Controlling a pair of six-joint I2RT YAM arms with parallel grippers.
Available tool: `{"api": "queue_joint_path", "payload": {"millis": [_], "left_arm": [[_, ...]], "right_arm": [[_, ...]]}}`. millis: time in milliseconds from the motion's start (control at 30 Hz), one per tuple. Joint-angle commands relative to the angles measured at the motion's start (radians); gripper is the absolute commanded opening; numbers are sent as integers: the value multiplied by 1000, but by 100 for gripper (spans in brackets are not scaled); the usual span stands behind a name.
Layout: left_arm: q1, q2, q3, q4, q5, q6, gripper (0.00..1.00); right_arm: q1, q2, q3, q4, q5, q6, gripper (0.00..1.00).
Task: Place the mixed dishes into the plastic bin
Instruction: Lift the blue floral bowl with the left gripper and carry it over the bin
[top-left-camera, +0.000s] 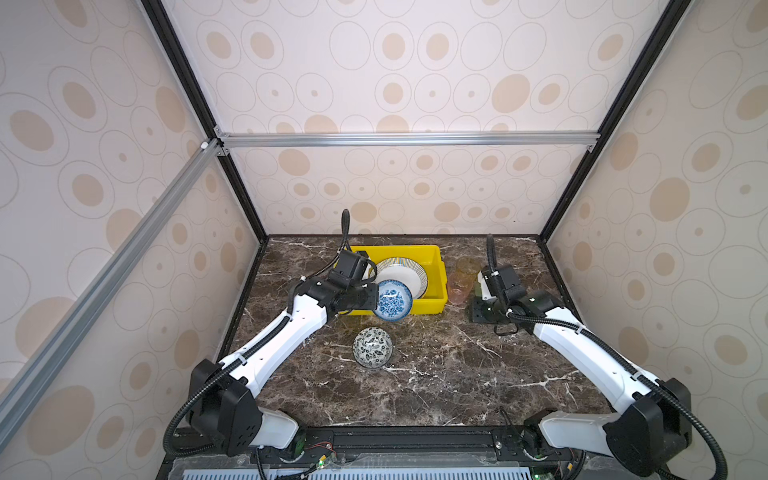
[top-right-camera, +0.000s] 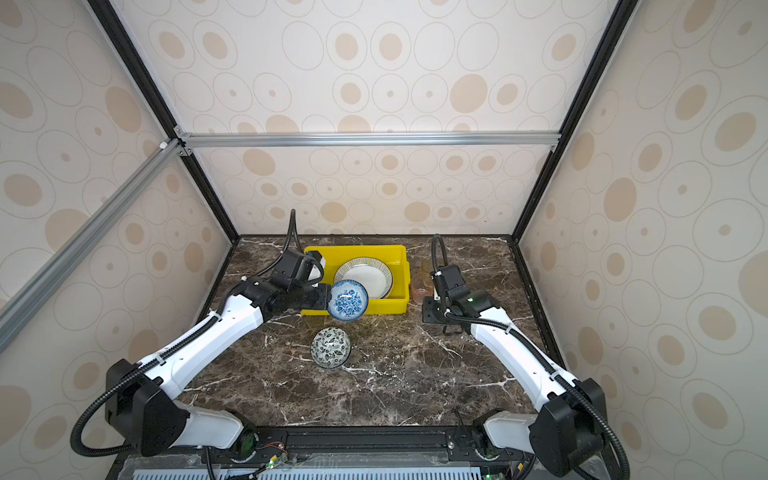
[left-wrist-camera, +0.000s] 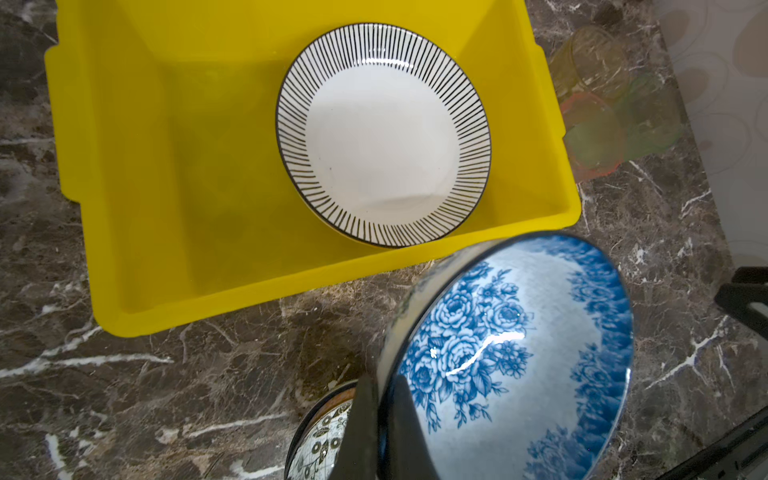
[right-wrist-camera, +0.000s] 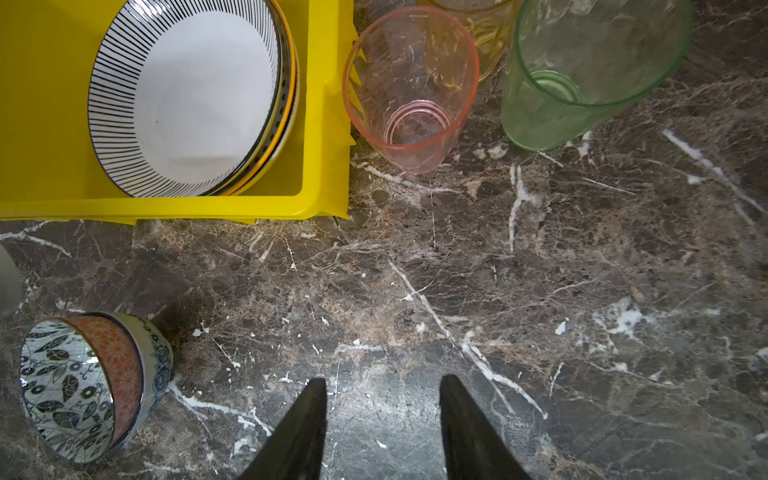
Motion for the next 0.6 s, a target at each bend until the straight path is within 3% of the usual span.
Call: {"api": "queue_joint_path", "payload": {"millis": [0, 567], "left_arm": [[-6, 28, 106, 47, 3, 35, 0], [13, 249, 306, 61, 23, 66, 0]], "right_arm": [[6, -27, 29, -35, 30, -20, 47], [4, -57, 38, -64, 69, -41, 48]]}}
